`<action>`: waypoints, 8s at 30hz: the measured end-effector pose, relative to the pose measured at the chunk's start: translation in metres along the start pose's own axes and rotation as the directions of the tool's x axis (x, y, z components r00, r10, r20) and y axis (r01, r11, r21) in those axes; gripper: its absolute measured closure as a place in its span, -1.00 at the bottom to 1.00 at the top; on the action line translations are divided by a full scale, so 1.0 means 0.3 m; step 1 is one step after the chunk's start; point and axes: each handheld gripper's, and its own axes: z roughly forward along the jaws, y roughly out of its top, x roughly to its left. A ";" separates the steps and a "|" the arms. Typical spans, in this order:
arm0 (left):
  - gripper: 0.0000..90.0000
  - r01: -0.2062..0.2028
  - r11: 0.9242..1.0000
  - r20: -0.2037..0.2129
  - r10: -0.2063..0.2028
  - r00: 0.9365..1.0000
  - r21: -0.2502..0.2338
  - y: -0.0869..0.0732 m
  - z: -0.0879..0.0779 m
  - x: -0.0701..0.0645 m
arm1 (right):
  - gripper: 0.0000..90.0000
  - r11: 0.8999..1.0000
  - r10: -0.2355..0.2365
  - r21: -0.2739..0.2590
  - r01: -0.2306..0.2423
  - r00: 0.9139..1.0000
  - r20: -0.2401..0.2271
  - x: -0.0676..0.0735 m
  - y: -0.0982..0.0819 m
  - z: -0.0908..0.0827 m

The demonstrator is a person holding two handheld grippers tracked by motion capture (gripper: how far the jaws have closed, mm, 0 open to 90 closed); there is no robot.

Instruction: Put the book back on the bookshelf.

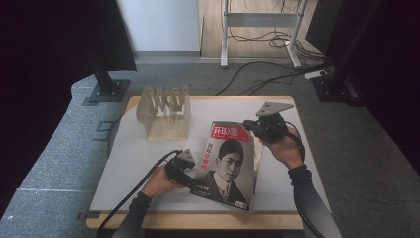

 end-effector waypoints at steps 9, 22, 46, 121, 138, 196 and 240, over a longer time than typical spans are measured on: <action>-0.29 -0.018 1.000 0.095 0.016 0.995 0.017 0.031 0.008 0.021 | 0.92 0.998 -0.046 -0.033 0.045 0.999 -0.008 0.020 0.046 -0.029; 0.44 0.047 0.996 0.251 -0.065 0.966 0.077 0.059 -0.002 0.068 | 0.92 0.996 -0.082 -0.047 0.081 0.996 -0.024 0.039 0.065 -0.032; 0.94 -0.036 0.994 0.024 0.039 0.999 -0.099 0.067 -0.157 0.027 | 0.92 0.991 -0.071 -0.111 0.073 0.997 0.025 0.019 0.091 -0.124; 0.55 -0.222 0.974 -0.112 0.217 0.970 -0.035 0.185 -0.355 -0.159 | 0.31 0.997 -0.059 -0.066 0.047 0.981 -0.185 0.018 -0.168 -0.079; 0.60 -0.238 0.966 -0.128 0.224 0.966 -0.101 0.319 -0.499 -0.169 | 0.42 0.996 -0.065 -0.065 0.053 0.979 -0.191 0.026 -0.147 -0.071; 0.93 -0.029 0.987 -0.261 -0.013 0.965 -0.157 0.203 -0.728 -0.026 | -0.72 0.984 0.105 0.146 -0.103 0.994 -0.005 0.041 -0.589 0.080; 0.93 0.253 0.915 -0.465 -0.380 0.800 -0.314 -0.015 -0.973 0.186 | -0.72 0.975 0.144 0.173 -0.141 0.990 -0.006 0.051 -0.671 0.129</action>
